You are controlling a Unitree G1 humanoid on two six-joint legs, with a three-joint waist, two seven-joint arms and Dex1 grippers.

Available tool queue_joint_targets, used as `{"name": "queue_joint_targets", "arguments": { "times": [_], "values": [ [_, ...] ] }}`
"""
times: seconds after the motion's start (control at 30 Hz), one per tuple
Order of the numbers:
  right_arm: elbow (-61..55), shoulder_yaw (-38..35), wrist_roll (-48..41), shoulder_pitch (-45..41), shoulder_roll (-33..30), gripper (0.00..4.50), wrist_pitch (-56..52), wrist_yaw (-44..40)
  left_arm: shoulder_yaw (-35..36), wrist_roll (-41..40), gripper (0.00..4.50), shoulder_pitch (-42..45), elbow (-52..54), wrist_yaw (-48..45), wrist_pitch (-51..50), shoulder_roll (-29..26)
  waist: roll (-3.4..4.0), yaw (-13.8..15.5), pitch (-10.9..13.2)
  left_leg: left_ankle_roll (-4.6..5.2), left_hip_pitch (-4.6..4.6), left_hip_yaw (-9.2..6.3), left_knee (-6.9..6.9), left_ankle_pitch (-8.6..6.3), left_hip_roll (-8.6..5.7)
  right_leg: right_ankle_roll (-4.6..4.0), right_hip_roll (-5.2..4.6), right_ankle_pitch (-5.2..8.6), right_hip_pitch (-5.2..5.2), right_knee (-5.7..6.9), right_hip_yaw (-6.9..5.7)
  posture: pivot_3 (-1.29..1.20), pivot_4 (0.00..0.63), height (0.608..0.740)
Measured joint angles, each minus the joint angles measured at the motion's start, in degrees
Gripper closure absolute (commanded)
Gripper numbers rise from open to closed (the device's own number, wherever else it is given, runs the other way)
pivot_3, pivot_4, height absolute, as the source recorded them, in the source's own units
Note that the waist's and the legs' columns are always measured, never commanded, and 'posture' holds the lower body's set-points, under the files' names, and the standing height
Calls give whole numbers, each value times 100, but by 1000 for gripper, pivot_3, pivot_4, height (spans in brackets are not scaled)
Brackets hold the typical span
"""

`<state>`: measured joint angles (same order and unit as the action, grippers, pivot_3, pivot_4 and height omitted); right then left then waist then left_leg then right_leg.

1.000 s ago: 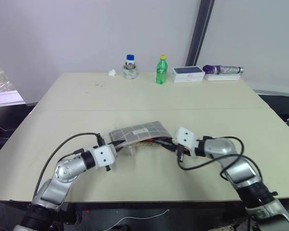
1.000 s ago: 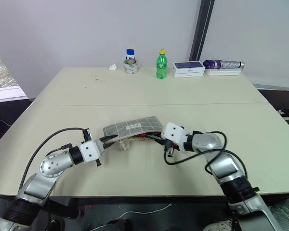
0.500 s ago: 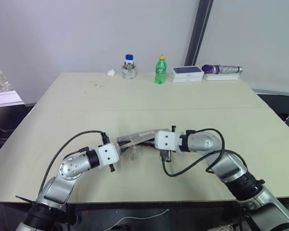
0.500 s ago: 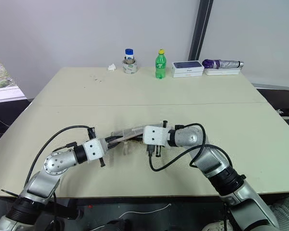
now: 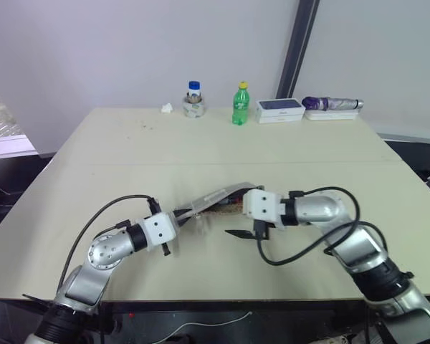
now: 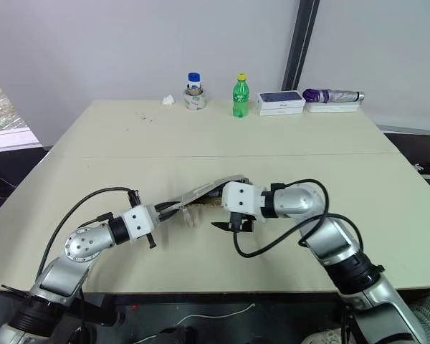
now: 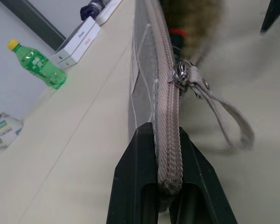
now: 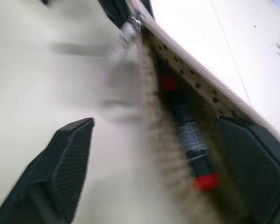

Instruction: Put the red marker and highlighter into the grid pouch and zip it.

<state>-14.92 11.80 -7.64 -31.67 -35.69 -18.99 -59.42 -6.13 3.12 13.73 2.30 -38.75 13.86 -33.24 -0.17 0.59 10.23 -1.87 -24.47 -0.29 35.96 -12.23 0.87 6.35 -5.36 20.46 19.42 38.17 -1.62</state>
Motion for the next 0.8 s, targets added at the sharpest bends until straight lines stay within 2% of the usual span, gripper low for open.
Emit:
{"name": "queue_joint_targets", "arguments": {
  "times": [0.1, 0.27, 0.37, 0.5, 0.6, 0.8],
  "values": [
    [-430, -726, -1105, 69, 126, 92, -808, 33, 45, 0, 4500, 35, -76, 9, 50, -25, 0, -7, 0, 0, 1, 0, -1, 0, 3, 0, 0, 0, -2, -1, 0, 0, 150, 740],
    [-1048, -887, -2037, 704, 292, 92, -1992, 413, -11, 27, 4500, -6, -107, 49, 72, 158, -1, 9, -1, 2, 0, -1, 0, -1, 2, 0, -4, 0, -5, -3, -1, 0, 150, 740],
    [-1084, -591, -2045, 1400, 528, 92, -2061, 735, -198, 190, 4500, -15, -107, 58, 92, 207, -1, 10, -1, 2, 0, 0, 1, -1, -2, 0, -4, 0, -4, -2, 0, 0, 150, 740],
    [-633, 12, -1694, 2151, 799, 92, -1602, 879, -382, 623, 4500, 210, -174, 136, 409, 180, -1, 9, -1, 2, 1, 0, 2, -1, -12, 0, -1, 0, -4, 0, -1, 0, 150, 740],
    [-31, 126, -1513, 2069, 1490, 92, -1221, 1225, -438, 775, 4500, 495, -302, 150, 633, 138, -2, -44, -1, 1, 4, -2, 1, 0, -6, -1, 10, 0, 0, 5, 2, 0, 150, 740],
    [986, 228, -934, 1456, 2143, 92, -552, 1834, -438, 752, 4500, 736, -605, 155, 671, 216, -2, -42, 0, -3, 0, -1, -4, 1, -5, 0, 11, 0, 6, 2, 2, 0, 150, 740]
  ]
}}
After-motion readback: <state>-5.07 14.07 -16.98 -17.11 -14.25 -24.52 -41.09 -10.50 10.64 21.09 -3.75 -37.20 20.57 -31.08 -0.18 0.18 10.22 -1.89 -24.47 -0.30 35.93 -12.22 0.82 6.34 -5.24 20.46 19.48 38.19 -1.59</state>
